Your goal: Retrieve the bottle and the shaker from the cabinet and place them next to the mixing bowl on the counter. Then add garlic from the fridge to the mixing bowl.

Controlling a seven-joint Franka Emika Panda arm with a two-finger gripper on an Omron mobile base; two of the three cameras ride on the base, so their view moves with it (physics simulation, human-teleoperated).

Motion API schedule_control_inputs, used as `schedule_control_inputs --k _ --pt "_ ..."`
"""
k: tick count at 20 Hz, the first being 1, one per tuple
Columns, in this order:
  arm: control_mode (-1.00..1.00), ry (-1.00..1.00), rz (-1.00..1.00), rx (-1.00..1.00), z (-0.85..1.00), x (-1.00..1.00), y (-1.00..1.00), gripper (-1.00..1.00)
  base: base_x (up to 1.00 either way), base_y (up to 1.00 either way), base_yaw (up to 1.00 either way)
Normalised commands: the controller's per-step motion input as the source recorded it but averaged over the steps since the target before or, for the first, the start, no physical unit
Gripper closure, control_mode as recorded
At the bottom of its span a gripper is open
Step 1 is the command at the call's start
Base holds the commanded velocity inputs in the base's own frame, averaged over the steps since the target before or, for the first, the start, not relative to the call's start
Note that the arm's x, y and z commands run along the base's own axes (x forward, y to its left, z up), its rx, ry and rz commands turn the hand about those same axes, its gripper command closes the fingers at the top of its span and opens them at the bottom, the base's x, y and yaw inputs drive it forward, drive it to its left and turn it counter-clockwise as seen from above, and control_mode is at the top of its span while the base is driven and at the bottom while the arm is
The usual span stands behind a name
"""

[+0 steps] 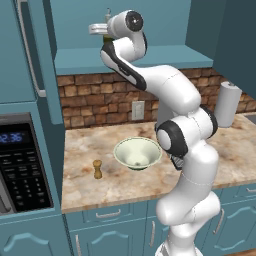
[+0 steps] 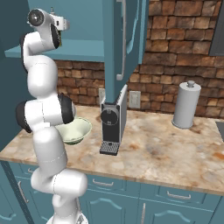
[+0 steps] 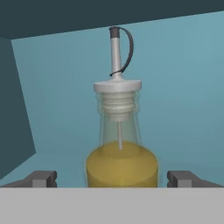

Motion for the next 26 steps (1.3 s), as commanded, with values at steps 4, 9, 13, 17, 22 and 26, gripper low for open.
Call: schedule_control_inputs --k 4,9,13,17,22,26 --pt "-1.00 0.00 0.00 0.00 0.00 0.05 0.00 -1.00 0.00 0.00 0.00" --pt "-1.00 0.00 0.00 0.00 0.00 0.02 0.00 -1.00 0.00 0.00 0.00" --pt "-1.00 0.02 0.00 0.00 0.00 0.02 0.00 -1.00 0.00 0.00 0.00" --pt "-1.00 0.02 0.00 0.00 -0.05 0.07 0.00 -1.00 0.00 0.00 0.00" --pt "-1.00 0.01 0.00 0.00 -0.07 0.07 0.00 -1.00 0.00 0.00 0.00" --pt "-1.00 0.00 0.00 0.00 -0.01 0.09 0.00 -1.00 0.00 0.00 0.00"
